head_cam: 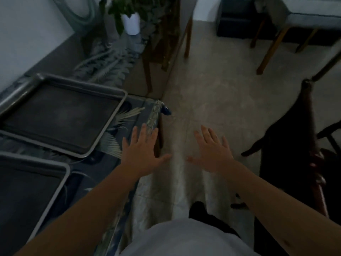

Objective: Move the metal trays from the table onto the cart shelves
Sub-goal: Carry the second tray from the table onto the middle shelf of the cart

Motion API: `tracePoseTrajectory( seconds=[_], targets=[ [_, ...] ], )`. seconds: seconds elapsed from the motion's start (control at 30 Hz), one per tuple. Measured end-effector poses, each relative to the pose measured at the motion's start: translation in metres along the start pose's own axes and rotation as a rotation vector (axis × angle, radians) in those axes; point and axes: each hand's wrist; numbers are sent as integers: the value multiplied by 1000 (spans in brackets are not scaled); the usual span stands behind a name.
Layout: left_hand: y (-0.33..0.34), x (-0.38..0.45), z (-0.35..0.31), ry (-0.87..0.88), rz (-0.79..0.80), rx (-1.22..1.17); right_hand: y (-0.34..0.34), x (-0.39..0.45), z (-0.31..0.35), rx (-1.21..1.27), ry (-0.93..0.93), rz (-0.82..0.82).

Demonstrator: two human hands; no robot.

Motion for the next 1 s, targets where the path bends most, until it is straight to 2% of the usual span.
tracePoseTrajectory(
  seconds=[0.2,0.37,0.53,0.77,0.9,1.0],
  targets=[
    [-16,42,8,-314,97,-122,-24,130,5,-26,-249,75],
    [-11,36,42,-608,193,-254,-35,213,68,-84,-542,184],
    [2,31,86,-881,141,-320,-27,274,134,-193,-723,288],
    [14,41,137,-1041,209,-369,-13,338,196,-273,-820,373],
    [23,50,159,-1121,170,-590,-15,370,220,-307,-852,405],
    [32,59,175,-1185,164,-672,-12,396,237,-330,-891,448]
  ],
)
Point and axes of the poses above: each hand's wrist, its own x-axis towards the middle knuckle, its own y-axis out of the palm, z = x × y, and after that the axes turned 10 degrees about x, right-handed
